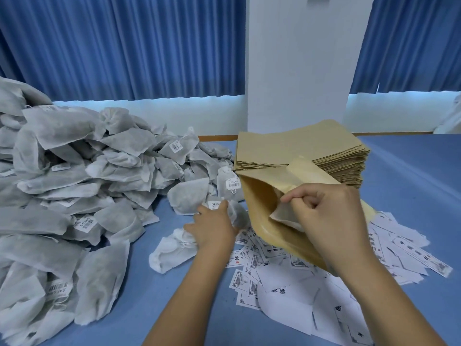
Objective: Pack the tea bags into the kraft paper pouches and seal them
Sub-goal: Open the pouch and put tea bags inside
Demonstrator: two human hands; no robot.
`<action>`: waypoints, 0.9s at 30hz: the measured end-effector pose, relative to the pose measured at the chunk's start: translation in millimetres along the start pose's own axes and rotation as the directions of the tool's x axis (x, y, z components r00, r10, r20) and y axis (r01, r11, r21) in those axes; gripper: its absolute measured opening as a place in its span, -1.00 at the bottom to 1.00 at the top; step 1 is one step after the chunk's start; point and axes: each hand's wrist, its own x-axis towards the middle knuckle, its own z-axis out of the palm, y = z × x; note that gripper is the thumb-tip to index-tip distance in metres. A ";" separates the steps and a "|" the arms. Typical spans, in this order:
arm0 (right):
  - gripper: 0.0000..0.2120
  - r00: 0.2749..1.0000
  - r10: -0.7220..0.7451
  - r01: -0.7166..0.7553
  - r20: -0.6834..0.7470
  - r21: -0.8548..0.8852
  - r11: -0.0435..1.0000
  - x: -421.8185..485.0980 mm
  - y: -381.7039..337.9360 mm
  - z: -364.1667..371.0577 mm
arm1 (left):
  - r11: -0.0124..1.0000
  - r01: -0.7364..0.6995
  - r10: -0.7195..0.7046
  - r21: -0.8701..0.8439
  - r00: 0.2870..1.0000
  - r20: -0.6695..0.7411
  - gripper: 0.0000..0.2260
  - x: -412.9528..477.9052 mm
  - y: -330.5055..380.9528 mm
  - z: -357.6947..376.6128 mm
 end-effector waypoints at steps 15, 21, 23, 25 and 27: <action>-0.73 0.984 0.176 -0.167 0.033 0.521 0.837 6.4 12.9 13.6 | 0.977 -0.107 0.068 -0.184 0.976 -0.207 -0.45 6.1 -12.1 -1.1; -0.77 0.983 0.180 -0.167 0.038 0.600 0.782 7.5 17.9 14.3 | 0.987 -0.161 0.161 0.011 0.973 -0.168 -0.49 15.5 4.3 17.8; -0.76 0.984 0.176 -0.154 0.025 0.617 0.772 9.4 18.3 13.8 | 0.982 -0.164 0.177 0.089 0.970 -0.168 -0.53 12.5 10.6 20.7; -0.68 0.985 0.174 -0.143 0.013 0.635 0.759 10.5 17.4 12.2 | 0.982 -0.166 0.180 0.085 0.966 -0.185 -0.55 12.3 15.5 21.0; -0.63 0.978 0.208 -0.166 0.024 0.692 0.702 10.9 15.7 9.0 | 0.982 -0.175 0.185 0.067 0.962 -0.200 -0.58 12.9 20.2 19.7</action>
